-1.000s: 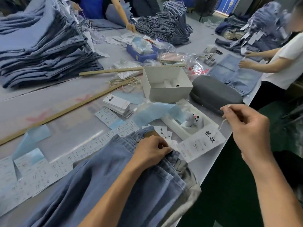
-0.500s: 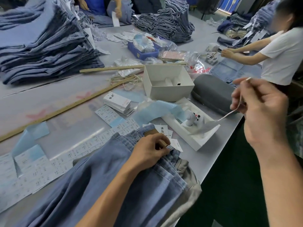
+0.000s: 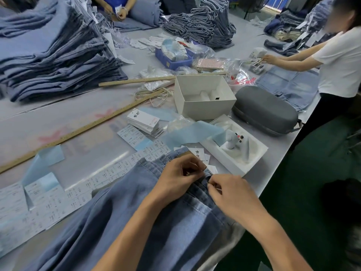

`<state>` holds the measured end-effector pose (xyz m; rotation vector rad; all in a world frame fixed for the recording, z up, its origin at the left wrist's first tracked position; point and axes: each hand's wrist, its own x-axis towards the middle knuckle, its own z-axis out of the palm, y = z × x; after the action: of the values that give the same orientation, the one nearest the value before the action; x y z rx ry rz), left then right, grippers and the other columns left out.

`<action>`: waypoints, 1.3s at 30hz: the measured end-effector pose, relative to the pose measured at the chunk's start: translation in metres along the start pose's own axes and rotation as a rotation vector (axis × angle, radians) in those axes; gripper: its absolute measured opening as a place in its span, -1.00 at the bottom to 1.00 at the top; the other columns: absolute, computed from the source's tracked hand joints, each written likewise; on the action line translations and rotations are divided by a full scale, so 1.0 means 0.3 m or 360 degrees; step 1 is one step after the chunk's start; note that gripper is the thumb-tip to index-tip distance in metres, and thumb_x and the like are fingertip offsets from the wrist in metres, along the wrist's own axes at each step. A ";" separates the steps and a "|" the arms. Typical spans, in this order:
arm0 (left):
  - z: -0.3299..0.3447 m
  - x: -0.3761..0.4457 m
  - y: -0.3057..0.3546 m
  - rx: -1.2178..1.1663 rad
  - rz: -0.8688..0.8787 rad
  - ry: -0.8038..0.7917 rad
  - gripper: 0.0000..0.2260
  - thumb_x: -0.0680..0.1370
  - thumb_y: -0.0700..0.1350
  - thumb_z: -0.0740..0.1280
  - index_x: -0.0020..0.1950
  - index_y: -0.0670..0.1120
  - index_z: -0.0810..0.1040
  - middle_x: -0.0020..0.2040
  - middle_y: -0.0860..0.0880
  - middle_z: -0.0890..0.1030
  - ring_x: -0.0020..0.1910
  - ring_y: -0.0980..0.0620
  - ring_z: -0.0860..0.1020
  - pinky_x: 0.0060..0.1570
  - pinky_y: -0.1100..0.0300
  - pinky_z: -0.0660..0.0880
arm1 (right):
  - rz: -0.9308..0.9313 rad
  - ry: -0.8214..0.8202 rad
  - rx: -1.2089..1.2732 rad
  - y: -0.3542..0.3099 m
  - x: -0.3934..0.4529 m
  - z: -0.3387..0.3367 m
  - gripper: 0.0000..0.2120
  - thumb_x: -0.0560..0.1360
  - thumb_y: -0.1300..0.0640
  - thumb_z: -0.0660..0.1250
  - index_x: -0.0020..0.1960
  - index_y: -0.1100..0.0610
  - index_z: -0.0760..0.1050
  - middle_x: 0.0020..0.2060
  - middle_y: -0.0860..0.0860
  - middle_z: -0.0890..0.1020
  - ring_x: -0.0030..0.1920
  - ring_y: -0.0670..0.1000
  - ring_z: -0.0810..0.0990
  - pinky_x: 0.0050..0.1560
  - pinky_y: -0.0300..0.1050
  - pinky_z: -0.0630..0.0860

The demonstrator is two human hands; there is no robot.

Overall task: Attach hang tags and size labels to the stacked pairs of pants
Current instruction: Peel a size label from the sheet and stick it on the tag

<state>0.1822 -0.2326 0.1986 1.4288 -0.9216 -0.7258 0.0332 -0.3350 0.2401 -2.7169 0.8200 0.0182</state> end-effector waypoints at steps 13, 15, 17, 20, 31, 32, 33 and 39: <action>-0.004 -0.017 -0.001 0.0218 0.0131 0.0054 -0.85 0.53 -0.35 0.45 -0.04 -0.11 0.64 -0.03 0.02 0.71 -0.03 0.02 0.70 -0.06 0.15 0.61 | 0.0058 0.0520 0.0449 -0.038 0.002 0.076 -0.85 0.55 0.15 0.41 -0.16 -0.01 0.68 -0.36 -0.19 0.59 -0.35 -0.17 0.50 -0.34 -0.46 0.31; -0.006 -0.017 -0.007 0.0204 0.0114 0.0086 -0.84 0.50 -0.34 0.48 -0.07 -0.10 0.61 -0.11 0.00 0.68 -0.07 0.04 0.69 -0.08 0.13 0.61 | 0.0185 0.0434 0.0763 -0.026 0.003 0.091 -0.81 0.55 0.15 0.42 -0.23 0.00 0.65 -0.38 -0.16 0.61 -0.33 -0.16 0.56 -0.31 -0.39 0.43; -0.012 -0.018 -0.009 0.0184 0.0093 0.0096 -0.81 0.49 -0.34 0.49 -0.09 -0.08 0.58 -0.17 -0.03 0.67 -0.15 0.02 0.67 -0.09 0.13 0.60 | 0.0344 0.0347 0.1149 -0.022 0.005 0.103 -0.80 0.54 0.14 0.42 -0.25 0.03 0.66 -0.40 -0.07 0.64 -0.35 -0.08 0.57 -0.30 -0.15 0.54; -0.013 -0.014 -0.010 0.0193 0.0071 0.0007 -0.78 0.52 -0.34 0.47 -0.06 -0.02 0.56 -0.16 -0.01 0.68 -0.16 0.03 0.66 -0.10 0.22 0.57 | 0.0449 0.0314 0.1254 -0.019 0.008 0.118 -0.80 0.55 0.13 0.41 -0.23 0.01 0.69 -0.39 -0.05 0.65 -0.37 -0.06 0.58 -0.33 -0.09 0.54; -0.022 -0.020 -0.012 0.0110 0.0092 0.0064 -0.80 0.49 -0.34 0.49 -0.11 -0.08 0.56 -0.18 -0.04 0.66 -0.16 0.01 0.67 -0.10 0.13 0.60 | 0.0251 0.0416 0.0903 -0.037 0.007 0.117 -0.78 0.59 0.12 0.36 -0.23 0.03 0.63 -0.41 -0.17 0.59 -0.33 -0.13 0.53 -0.32 -0.35 0.38; -0.020 -0.020 -0.012 0.0067 0.0082 0.0072 -0.81 0.49 -0.34 0.49 -0.12 -0.09 0.56 -0.18 -0.06 0.66 -0.16 -0.01 0.66 -0.10 0.08 0.60 | 0.0226 0.0344 0.0986 -0.031 0.004 0.108 -0.77 0.59 0.13 0.36 -0.23 0.02 0.62 -0.41 -0.19 0.57 -0.34 -0.16 0.51 -0.31 -0.35 0.38; -0.018 -0.019 -0.012 0.0021 0.0073 0.0091 -0.81 0.49 -0.33 0.50 -0.13 -0.10 0.55 -0.19 -0.08 0.65 -0.17 -0.01 0.65 -0.10 0.05 0.59 | 0.0188 0.0284 0.1045 -0.027 -0.002 0.096 -0.77 0.60 0.13 0.35 -0.22 0.00 0.63 -0.40 -0.20 0.58 -0.34 -0.17 0.51 -0.29 -0.35 0.39; -0.027 -0.025 -0.003 -0.0538 0.0088 0.0553 -0.75 0.52 -0.37 0.46 0.03 -0.09 0.50 -0.12 -0.17 0.66 -0.08 -0.23 0.70 -0.05 0.07 0.62 | -0.0102 0.1071 0.0885 0.064 -0.054 0.033 -0.76 0.63 0.13 0.34 0.29 0.08 0.59 0.18 -0.14 0.64 0.22 -0.25 0.57 0.16 -0.47 0.46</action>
<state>0.1856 -0.2220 0.1977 1.1755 -0.5369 -0.5390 0.0098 -0.3386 0.2267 -2.1974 0.7446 -1.0201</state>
